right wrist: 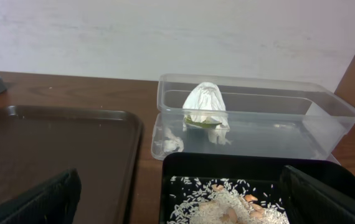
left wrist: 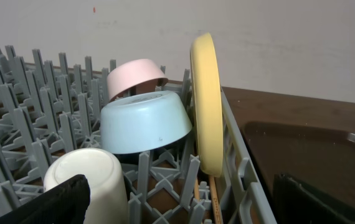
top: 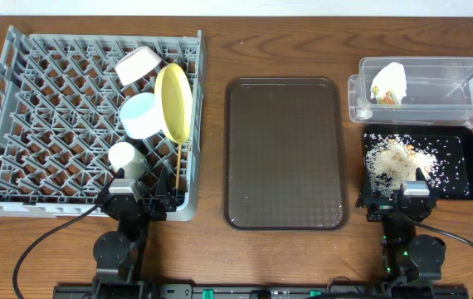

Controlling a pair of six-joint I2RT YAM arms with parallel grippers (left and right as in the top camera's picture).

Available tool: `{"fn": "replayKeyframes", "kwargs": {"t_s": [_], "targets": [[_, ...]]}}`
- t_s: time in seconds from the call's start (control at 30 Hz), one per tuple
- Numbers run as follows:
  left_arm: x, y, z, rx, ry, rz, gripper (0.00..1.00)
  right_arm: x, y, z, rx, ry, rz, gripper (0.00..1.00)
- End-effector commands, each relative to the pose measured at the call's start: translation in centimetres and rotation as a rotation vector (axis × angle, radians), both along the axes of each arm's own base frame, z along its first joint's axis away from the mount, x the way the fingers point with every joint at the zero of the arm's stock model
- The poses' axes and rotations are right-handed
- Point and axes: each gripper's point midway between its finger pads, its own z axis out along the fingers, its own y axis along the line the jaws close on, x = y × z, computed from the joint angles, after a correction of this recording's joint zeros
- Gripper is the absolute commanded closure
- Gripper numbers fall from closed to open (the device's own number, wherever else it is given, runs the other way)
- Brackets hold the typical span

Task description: Sort waste into correct bins and load items into the dishwasher rack

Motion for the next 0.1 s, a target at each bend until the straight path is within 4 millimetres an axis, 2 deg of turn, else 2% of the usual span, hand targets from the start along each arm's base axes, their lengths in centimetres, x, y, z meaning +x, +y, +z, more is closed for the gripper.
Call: {"fn": "replayKeyframes", "kwargs": {"t_s": [0.0, 0.07], "targets": [[-0.12, 0.7, -1.49, 0.002, 0.052, 0.038, 0.05, -0.02, -0.12, -0.09, 0.015, 0.002, -0.009, 0.01], [-0.12, 0.7, -1.48, 0.002, 0.052, 0.038, 0.05, -0.02, -0.12, -0.09, 0.015, 0.002, -0.009, 0.01]]}}
